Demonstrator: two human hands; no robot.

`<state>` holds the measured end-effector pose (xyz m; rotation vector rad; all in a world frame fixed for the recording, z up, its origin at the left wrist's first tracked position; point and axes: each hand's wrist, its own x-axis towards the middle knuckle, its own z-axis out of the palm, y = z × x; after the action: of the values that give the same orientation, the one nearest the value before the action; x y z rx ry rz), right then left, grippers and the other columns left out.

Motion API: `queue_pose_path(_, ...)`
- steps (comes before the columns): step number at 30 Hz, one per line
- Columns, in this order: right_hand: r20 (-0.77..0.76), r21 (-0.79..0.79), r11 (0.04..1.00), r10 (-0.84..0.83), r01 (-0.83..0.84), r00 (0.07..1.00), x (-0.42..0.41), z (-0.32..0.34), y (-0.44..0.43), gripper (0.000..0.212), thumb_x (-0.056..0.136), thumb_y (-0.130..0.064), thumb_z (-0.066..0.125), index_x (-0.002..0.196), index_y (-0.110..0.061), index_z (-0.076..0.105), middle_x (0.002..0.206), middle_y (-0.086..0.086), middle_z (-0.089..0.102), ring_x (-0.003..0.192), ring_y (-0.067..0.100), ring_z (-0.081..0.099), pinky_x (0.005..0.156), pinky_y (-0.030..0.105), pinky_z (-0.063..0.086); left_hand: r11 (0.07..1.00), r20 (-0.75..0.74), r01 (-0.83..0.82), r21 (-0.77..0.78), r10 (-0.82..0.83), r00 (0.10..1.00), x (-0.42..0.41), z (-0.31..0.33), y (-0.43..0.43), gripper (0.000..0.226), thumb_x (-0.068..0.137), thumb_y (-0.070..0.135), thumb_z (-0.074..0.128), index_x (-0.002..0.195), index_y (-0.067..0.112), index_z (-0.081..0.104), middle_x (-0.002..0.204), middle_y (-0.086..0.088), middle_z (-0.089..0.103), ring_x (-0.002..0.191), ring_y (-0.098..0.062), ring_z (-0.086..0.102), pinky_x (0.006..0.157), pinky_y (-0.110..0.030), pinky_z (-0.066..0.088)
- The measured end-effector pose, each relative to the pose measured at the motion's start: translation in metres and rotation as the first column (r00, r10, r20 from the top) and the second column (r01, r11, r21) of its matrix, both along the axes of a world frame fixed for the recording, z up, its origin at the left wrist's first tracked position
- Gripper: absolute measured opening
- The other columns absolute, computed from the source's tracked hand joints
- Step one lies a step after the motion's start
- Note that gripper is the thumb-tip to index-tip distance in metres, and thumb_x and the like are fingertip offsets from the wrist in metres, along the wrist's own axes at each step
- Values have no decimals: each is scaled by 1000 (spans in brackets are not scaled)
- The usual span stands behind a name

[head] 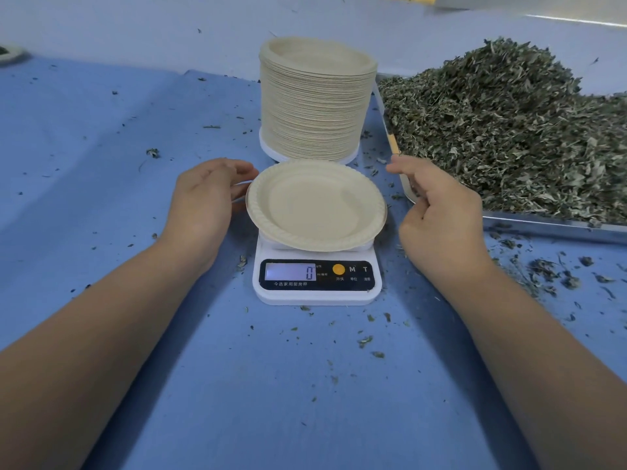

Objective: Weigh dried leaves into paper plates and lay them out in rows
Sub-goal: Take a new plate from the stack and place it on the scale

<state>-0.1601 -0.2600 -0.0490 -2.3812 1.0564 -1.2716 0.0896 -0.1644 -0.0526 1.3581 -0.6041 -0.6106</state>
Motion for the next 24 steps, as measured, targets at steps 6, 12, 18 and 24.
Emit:
queue_pose_path(6, 1, -44, 999, -25, 25, 1000, -1, 0, -3, 36, 95, -1, 54, 126, -14, 65, 103, 11, 72, 85, 27, 66, 81, 34, 54, 1000, 30, 1, 3, -1, 1000, -1, -1, -1, 32, 100, 13, 42, 89, 15, 72, 94, -1, 79, 89, -13, 75, 66, -18, 54)
queue_pose_path(12, -178, -210, 959, -230, 192, 957, -2, 21, -28, 38, 101, -39, 40, 91, -16, 67, 62, 0, 56, 62, 23, 55, 58, 34, 41, 1000, 12, -2, 9, 2, 1000, -2, 0, -1, 29, 98, 14, 44, 87, 15, 71, 93, -2, 79, 89, -15, 75, 63, -18, 53)
queue_pose_path(18, -717, 117, 893, -227, 434, 659, 8, 23, -60, 79, 93, -78, 14, 102, -14, 59, 100, 13, 63, 94, 36, 59, 80, 45, 47, 1000, -6, -3, 26, 3, 1000, -2, 3, 0, 29, 94, 12, 45, 84, 16, 72, 95, -3, 79, 92, -18, 75, 63, -20, 54)
queue_pose_path(24, -656, 20, 915, -292, 403, 696, 9, 12, -57, 64, 99, -69, 22, 85, -14, 52, 72, 2, 45, 75, 31, 50, 67, 38, 38, 1000, 26, 6, 12, -6, 1000, -3, 2, 1, 30, 96, 13, 44, 85, 16, 71, 99, -6, 78, 94, -19, 74, 64, -18, 54)
